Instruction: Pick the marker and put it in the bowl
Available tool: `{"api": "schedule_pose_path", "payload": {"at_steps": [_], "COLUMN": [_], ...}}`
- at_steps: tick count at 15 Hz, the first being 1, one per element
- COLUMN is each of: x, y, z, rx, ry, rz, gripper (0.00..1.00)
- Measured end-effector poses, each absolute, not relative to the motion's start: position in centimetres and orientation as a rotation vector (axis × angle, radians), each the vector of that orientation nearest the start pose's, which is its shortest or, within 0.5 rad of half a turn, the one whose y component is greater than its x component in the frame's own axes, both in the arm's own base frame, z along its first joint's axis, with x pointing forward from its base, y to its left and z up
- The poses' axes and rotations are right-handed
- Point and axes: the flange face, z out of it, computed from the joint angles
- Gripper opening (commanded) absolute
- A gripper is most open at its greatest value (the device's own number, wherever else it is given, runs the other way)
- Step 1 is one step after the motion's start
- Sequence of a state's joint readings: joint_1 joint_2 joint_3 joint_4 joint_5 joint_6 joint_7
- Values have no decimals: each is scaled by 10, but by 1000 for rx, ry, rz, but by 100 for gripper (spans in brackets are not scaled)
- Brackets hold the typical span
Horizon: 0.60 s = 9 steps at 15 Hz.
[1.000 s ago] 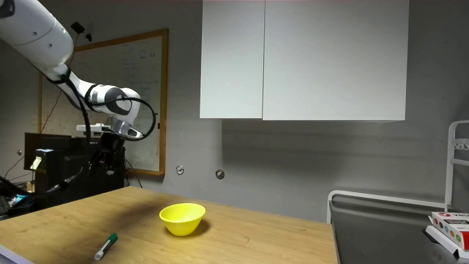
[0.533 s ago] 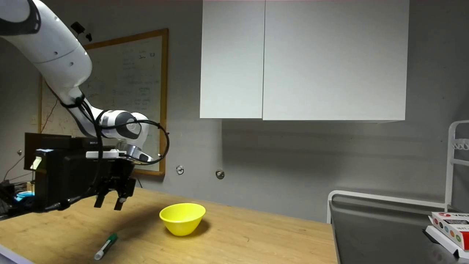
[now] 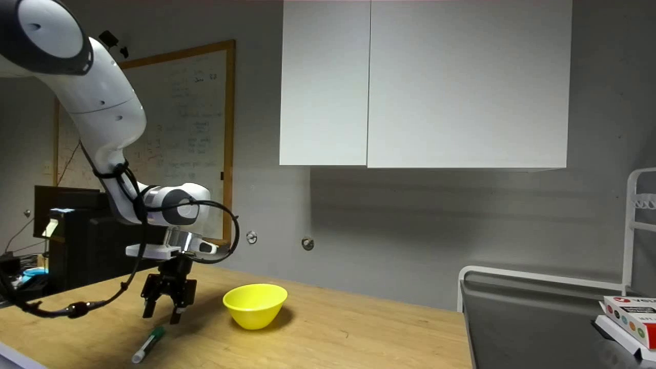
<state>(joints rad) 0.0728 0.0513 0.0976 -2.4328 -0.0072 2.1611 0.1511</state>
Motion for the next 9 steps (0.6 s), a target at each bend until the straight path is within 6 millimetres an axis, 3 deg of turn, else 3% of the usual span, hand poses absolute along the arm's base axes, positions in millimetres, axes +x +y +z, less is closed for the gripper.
{"api": "schedule_pose_path", "payload": {"at_steps": [5, 9], "x": [439, 436], "y": [57, 43], "z": [227, 225], "rx": [-3122, -3090], "ry": [-30, -19], "rz": [469, 457], "gripper": [100, 100]}}
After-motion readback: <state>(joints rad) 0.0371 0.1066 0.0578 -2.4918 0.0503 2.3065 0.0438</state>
